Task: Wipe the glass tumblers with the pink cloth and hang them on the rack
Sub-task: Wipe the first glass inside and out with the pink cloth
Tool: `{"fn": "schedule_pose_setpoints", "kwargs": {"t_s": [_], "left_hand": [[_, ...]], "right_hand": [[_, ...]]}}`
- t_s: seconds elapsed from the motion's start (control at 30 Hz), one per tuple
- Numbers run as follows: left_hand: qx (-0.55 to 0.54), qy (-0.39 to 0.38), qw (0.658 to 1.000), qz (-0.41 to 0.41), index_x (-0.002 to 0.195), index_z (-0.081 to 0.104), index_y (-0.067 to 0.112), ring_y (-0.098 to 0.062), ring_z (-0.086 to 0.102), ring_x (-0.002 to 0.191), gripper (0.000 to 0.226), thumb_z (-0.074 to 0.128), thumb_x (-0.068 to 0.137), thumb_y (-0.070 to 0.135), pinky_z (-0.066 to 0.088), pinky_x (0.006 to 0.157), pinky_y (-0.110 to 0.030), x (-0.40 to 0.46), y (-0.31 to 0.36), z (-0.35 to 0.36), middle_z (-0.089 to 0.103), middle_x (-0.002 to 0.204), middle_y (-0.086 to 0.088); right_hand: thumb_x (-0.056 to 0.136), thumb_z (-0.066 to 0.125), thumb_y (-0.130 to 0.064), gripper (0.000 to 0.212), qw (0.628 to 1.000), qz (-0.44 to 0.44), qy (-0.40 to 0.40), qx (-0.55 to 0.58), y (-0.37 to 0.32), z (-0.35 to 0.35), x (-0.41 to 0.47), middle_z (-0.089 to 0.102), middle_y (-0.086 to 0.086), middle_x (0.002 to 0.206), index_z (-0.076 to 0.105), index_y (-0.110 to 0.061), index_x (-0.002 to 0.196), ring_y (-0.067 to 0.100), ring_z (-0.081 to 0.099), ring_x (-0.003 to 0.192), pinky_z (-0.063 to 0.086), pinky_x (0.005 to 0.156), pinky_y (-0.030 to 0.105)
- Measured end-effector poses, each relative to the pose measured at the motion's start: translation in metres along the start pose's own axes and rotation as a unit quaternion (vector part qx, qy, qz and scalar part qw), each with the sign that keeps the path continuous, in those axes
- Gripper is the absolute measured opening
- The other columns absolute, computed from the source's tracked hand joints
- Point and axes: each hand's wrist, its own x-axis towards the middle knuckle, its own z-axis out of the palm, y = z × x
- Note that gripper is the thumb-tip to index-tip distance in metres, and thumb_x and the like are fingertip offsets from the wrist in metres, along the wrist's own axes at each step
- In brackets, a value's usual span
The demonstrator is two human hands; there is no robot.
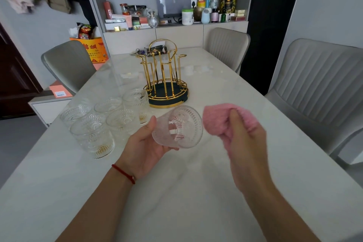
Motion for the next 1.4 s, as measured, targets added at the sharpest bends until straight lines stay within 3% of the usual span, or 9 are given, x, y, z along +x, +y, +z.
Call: {"fn": "schedule_pose_setpoints", "kwargs": {"t_s": [0.13, 0.27, 0.4, 0.57, 0.83, 1.0, 1.13, 1.3, 1.4], "left_hand": [[0.065, 0.018, 0.997, 0.023, 0.141, 0.06, 0.003, -0.038, 0.061, 0.115, 0.06, 0.038, 0.108, 0.047, 0.055, 0.086, -0.046, 0.004, -0.006, -0.008, 0.061, 0.141, -0.025], [0.08, 0.041, 0.995, 0.042, 0.14, 0.06, 0.002, -0.034, 0.065, 0.112, 0.06, 0.04, 0.107, 0.048, 0.059, 0.081, -0.041, 0.006, -0.003, -0.014, 0.067, 0.134, -0.021], [0.086, 0.032, 0.994, 0.066, 0.142, 0.057, 0.001, -0.038, 0.063, 0.107, 0.079, 0.071, 0.088, 0.057, 0.06, 0.075, -0.042, 0.005, 0.002, -0.012, 0.06, 0.137, -0.03], [0.198, 0.024, 0.974, 0.106, 0.132, 0.064, 0.021, -0.032, 0.068, 0.095, 0.039, 0.059, 0.1, 0.043, 0.059, 0.071, -0.043, 0.001, -0.003, -0.005, 0.072, 0.109, -0.011], [0.234, -0.044, 0.965, 0.106, 0.142, 0.057, 0.029, -0.038, 0.065, 0.089, 0.054, 0.069, 0.09, 0.041, 0.056, 0.077, -0.045, 0.0, -0.009, -0.004, 0.071, 0.115, -0.014], [0.19, -0.051, 0.977, 0.086, 0.139, 0.061, 0.02, -0.031, 0.053, 0.075, 0.05, 0.066, 0.094, 0.04, 0.048, 0.061, -0.036, 0.004, -0.006, 0.001, 0.064, 0.102, -0.019], [0.17, -0.029, 0.984, 0.047, 0.135, 0.062, 0.012, -0.024, 0.044, 0.064, 0.045, 0.054, 0.099, 0.038, 0.032, 0.055, -0.03, 0.005, -0.001, 0.001, 0.058, 0.089, -0.014], [0.186, 0.009, 0.973, -0.134, 0.123, 0.067, 0.011, -0.029, 0.055, 0.069, 0.055, 0.045, 0.102, 0.056, 0.038, 0.056, -0.029, -0.001, 0.004, 0.007, 0.068, 0.086, -0.018], [0.169, -0.005, 0.983, -0.075, 0.127, 0.064, 0.01, -0.027, 0.056, 0.061, 0.058, 0.047, 0.098, 0.057, 0.043, 0.051, -0.03, -0.005, -0.002, 0.014, 0.063, 0.086, -0.019]], "right_hand": [[0.104, 0.051, -0.038, 0.044, 0.987, 0.081, -0.135, 0.037, 0.01, 0.016, -0.002, 0.062, 0.009, 0.07, 0.065, 0.002, 0.111, 0.009, 0.053, 0.058, 0.044, 0.061, 0.027], [0.111, 0.034, -0.035, 0.052, 0.925, 0.228, -0.201, 0.229, 0.009, 0.006, 0.02, 0.07, 0.017, 0.131, 0.059, 0.001, 0.139, 0.022, 0.067, 0.123, 0.048, 0.108, 0.04], [0.099, 0.064, -0.012, 0.038, 0.95, 0.191, -0.24, 0.063, 0.022, 0.001, 0.031, 0.078, 0.004, 0.105, 0.062, -0.023, 0.136, 0.011, 0.073, 0.086, 0.055, 0.064, 0.025], [0.091, 0.077, -0.015, 0.029, 0.97, 0.169, -0.144, -0.101, 0.04, 0.002, 0.034, 0.079, 0.01, 0.103, 0.073, -0.013, 0.119, 0.017, 0.074, 0.077, 0.053, 0.054, 0.028], [0.094, 0.073, -0.03, 0.018, 0.978, 0.093, -0.093, -0.163, 0.06, -0.007, 0.041, 0.079, 0.015, 0.094, 0.079, -0.015, 0.101, 0.043, 0.076, 0.084, 0.064, 0.069, 0.059], [0.095, 0.07, -0.02, 0.015, 0.98, 0.054, -0.08, -0.177, 0.053, -0.01, 0.039, 0.072, 0.019, 0.074, 0.077, -0.007, 0.094, 0.047, 0.071, 0.069, 0.062, 0.056, 0.042], [0.093, 0.071, -0.017, 0.016, 0.979, 0.02, -0.088, -0.182, 0.041, -0.009, 0.035, 0.056, 0.007, 0.053, 0.075, -0.003, 0.087, 0.016, 0.049, 0.038, 0.048, 0.045, 0.027], [0.089, 0.071, -0.01, 0.011, 0.972, -0.016, -0.126, -0.198, 0.037, -0.01, 0.03, 0.066, 0.023, 0.063, 0.075, -0.001, 0.093, 0.028, 0.059, 0.04, 0.053, 0.042, 0.03], [0.089, 0.074, -0.018, 0.014, 0.975, 0.013, -0.092, -0.203, 0.044, -0.009, 0.033, 0.067, 0.018, 0.063, 0.075, -0.004, 0.089, 0.026, 0.062, 0.042, 0.053, 0.043, 0.031]]}}
